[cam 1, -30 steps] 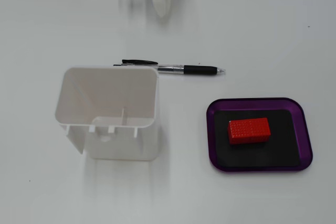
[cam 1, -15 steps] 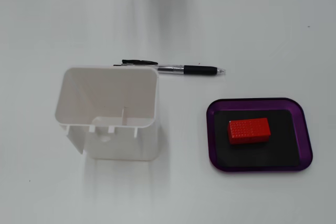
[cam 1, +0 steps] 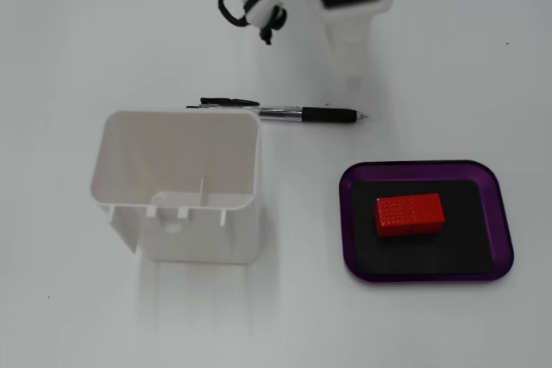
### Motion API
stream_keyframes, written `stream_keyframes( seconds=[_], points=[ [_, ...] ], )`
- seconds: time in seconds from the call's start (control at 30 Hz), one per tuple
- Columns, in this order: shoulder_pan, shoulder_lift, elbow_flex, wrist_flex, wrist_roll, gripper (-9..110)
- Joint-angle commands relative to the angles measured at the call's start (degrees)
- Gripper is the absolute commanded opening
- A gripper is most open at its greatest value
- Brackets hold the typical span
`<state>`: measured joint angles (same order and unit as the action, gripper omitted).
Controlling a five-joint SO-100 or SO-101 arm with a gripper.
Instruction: Remove the cube from the box.
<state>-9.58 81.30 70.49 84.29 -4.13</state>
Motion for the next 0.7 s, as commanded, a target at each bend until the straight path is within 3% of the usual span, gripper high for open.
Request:
stream_keyframes(
  seconds=[0.0, 0.3, 0.67],
  points=[
    [-1.93, -8.09, -17.75, 4.22, 1.58, 19],
    [-1.32, -26.89, -43.68, 6.77, 4.04, 20],
    [-1.76, -38.5, -53.96, 5.89, 4.66, 22]
  ],
)
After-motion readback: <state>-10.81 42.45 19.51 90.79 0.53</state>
